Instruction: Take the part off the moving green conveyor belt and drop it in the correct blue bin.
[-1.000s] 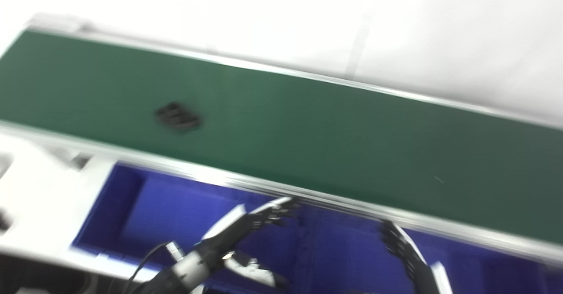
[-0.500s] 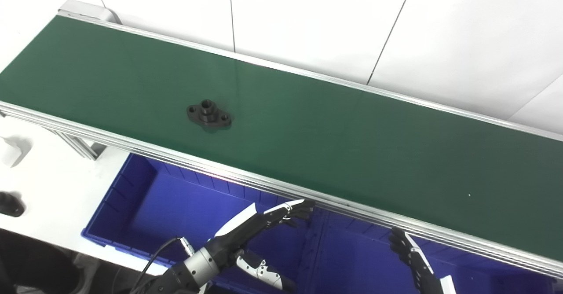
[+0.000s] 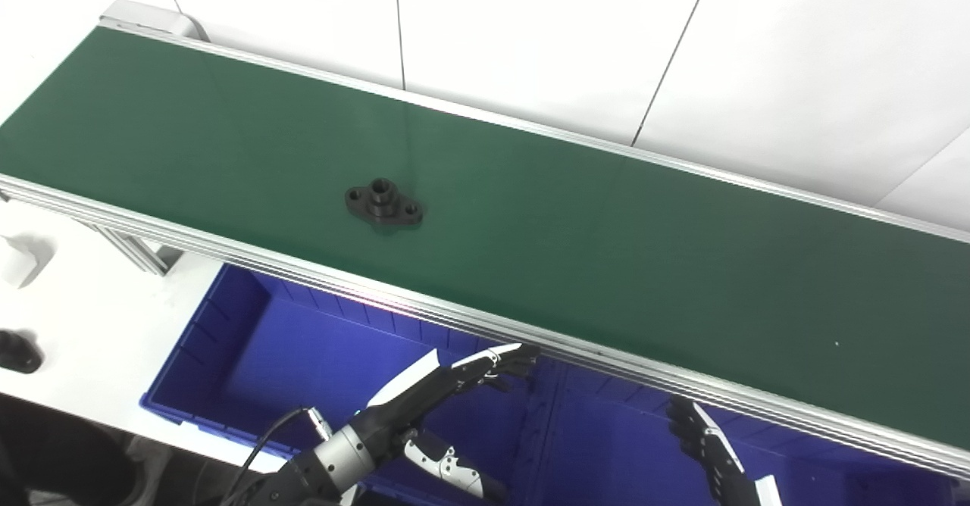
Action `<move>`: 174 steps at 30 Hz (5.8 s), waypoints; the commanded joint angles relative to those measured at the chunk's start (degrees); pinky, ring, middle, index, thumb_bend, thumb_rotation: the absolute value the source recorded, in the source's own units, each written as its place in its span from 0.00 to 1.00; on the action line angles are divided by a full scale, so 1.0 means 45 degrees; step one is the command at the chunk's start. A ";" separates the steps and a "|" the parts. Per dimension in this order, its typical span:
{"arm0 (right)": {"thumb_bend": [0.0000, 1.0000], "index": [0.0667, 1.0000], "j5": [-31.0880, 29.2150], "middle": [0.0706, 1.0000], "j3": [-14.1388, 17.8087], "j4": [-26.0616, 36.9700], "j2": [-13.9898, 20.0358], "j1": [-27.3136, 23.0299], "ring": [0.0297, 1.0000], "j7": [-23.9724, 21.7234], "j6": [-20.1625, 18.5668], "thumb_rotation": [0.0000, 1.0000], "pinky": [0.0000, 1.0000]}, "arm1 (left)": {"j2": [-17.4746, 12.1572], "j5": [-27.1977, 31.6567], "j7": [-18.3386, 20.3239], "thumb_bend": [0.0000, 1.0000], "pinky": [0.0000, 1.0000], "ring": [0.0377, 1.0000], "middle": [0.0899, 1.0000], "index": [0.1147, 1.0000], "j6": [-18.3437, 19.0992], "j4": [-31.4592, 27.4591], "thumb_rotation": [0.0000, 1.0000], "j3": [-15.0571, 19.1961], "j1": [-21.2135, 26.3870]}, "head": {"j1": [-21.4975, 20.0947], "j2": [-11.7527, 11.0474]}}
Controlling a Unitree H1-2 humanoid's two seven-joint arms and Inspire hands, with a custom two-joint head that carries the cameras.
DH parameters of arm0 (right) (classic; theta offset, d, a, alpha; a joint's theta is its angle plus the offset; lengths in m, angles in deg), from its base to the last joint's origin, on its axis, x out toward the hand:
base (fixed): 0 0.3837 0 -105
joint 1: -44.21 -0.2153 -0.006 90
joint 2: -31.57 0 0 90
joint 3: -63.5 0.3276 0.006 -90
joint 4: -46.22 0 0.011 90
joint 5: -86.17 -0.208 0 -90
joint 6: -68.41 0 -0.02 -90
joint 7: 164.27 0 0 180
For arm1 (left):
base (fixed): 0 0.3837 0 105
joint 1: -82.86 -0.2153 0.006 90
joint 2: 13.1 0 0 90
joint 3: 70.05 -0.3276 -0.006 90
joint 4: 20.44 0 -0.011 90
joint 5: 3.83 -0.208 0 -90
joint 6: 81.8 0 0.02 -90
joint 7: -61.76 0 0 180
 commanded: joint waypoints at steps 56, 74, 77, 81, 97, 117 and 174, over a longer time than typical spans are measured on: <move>0.82 0.87 -0.0264 0.86 -0.0313 0.1849 -0.1889 -0.0037 0.86 0.1123 0.2038 0.26 0.83 | -0.1005 0.1244 0.0528 0.73 0.85 0.91 0.95 0.95 0.0157 -0.0821 0.30 0.0580 0.0382 | -0.5684 0.1994; 0.83 0.83 0.2120 0.81 0.0664 0.3250 -0.1951 -0.4082 0.79 -0.0206 -0.1771 0.31 0.75 | -0.1370 0.1580 0.1005 0.74 0.83 0.89 0.93 0.93 0.0190 -0.0706 0.26 0.0776 0.0657 | -0.6241 0.1933; 0.82 0.83 0.2317 0.80 0.0768 0.3228 -0.1748 -0.4778 0.80 -0.0592 -0.2321 0.30 0.77 | -0.1384 0.1547 0.1044 0.74 0.81 0.88 0.92 0.93 -0.0004 -0.0606 0.27 0.0779 0.0713 | -0.6277 0.1910; 0.82 0.83 0.2357 0.79 0.0874 0.2969 -0.1514 -0.5630 0.79 -0.0976 -0.2885 0.30 0.76 | -0.1371 0.1653 0.1055 0.76 0.79 0.87 0.91 0.92 -0.0066 -0.0494 0.26 0.0782 0.0756 | -0.6287 0.1851; 0.83 0.83 0.3634 0.80 0.0310 0.0962 -0.0487 -0.8864 0.80 -0.2406 -0.4772 0.28 0.74 | -0.1428 0.1753 0.1226 0.77 0.80 0.87 0.91 0.92 -0.0328 -0.0180 0.26 0.0714 0.0874 | -0.6577 0.1606; 0.84 0.79 0.4404 0.77 -0.0895 -0.1846 0.0676 -1.0754 0.74 -0.3258 -0.5393 0.21 0.68 | -0.1461 0.1732 0.1380 0.77 0.81 0.87 0.91 0.92 -0.0509 -0.0014 0.28 0.0666 0.0952 | -0.7045 0.1543; 0.53 0.58 0.8057 0.45 -0.3277 -0.2114 0.3354 -1.0203 0.43 -0.1946 -0.3475 0.00 0.48 | -0.1524 0.1788 0.1382 0.76 0.76 0.85 0.90 0.92 -0.0617 -0.0287 0.28 0.0767 0.0898 | -0.7318 0.1946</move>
